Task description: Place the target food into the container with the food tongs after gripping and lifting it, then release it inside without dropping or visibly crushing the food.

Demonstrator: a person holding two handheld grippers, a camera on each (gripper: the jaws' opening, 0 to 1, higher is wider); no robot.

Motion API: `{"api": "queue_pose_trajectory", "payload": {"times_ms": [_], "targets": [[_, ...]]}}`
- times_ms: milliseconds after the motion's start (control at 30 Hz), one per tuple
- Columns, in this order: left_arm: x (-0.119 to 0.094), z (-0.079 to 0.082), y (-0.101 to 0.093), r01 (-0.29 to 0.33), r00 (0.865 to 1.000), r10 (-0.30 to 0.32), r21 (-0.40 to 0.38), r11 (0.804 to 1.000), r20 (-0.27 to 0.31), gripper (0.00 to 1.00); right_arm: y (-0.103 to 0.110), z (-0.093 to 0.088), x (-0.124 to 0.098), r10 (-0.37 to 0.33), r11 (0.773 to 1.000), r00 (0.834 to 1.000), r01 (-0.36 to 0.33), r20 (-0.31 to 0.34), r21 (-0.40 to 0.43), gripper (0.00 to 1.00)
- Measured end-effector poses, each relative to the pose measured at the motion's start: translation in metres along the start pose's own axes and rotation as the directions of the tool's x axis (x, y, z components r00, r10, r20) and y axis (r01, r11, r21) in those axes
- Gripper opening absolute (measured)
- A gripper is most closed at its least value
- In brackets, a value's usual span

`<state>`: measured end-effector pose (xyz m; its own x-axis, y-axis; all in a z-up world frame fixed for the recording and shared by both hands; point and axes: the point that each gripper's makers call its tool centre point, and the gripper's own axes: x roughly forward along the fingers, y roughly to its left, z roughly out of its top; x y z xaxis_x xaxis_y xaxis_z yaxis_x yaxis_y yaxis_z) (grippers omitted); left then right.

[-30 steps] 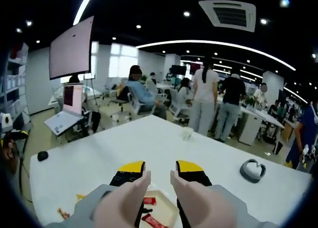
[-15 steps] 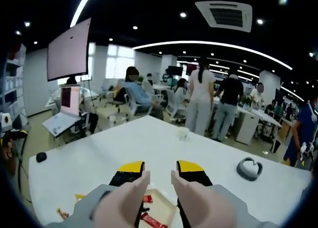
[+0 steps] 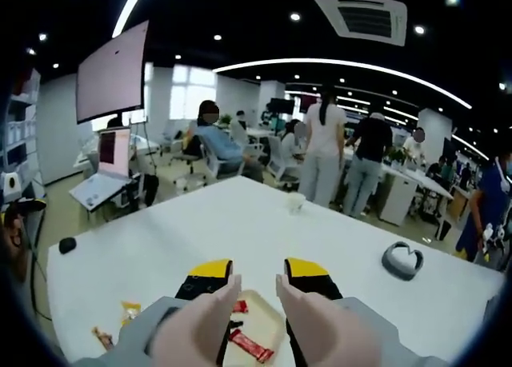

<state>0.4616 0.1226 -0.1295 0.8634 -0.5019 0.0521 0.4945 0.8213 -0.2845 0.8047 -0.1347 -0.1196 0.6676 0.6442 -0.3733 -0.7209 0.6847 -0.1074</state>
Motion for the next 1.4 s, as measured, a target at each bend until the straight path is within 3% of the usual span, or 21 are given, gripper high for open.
{"api": "queue_pose_trajectory", "payload": {"times_ms": [533, 1000, 1100, 1167, 1333, 1400], "targets": [[0.002, 0.002, -0.003, 0.029, 0.999, -0.029, 0.021, 0.999, -0.02, 0.99, 0.021, -0.012, -0.005, 0.013, 1.0, 1.0, -0.013, -0.006, 0.007, 0.25], [0.003, -0.002, -0.007, 0.046, 0.999, -0.046, 0.008, 0.999, -0.011, 0.99, 0.037, -0.038, -0.019, 0.053, 0.999, 0.998, -0.053, -0.047, -0.009, 0.25], [0.005, -0.007, -0.008, 0.058, 0.998, -0.058, 0.001, 0.998, -0.025, 0.99, 0.048, -0.044, -0.024, 0.08, 0.997, 0.995, -0.08, -0.052, -0.007, 0.26], [0.007, -0.011, -0.008, 0.052, 0.997, -0.052, 0.009, 0.999, -0.051, 0.99, 0.065, -0.052, -0.028, 0.142, 0.99, 0.988, -0.141, -0.061, 0.016, 0.26], [0.005, -0.01, -0.008, 0.059, 0.997, -0.059, 0.01, 0.998, -0.05, 0.99, 0.088, -0.068, -0.034, 0.193, 0.98, 0.977, -0.197, -0.089, -0.034, 0.26], [0.005, -0.009, -0.003, 0.033, 0.998, -0.033, 0.016, 0.999, -0.045, 0.99, 0.091, -0.074, -0.034, 0.2, 0.976, 0.973, -0.208, -0.112, -0.07, 0.26]]}}
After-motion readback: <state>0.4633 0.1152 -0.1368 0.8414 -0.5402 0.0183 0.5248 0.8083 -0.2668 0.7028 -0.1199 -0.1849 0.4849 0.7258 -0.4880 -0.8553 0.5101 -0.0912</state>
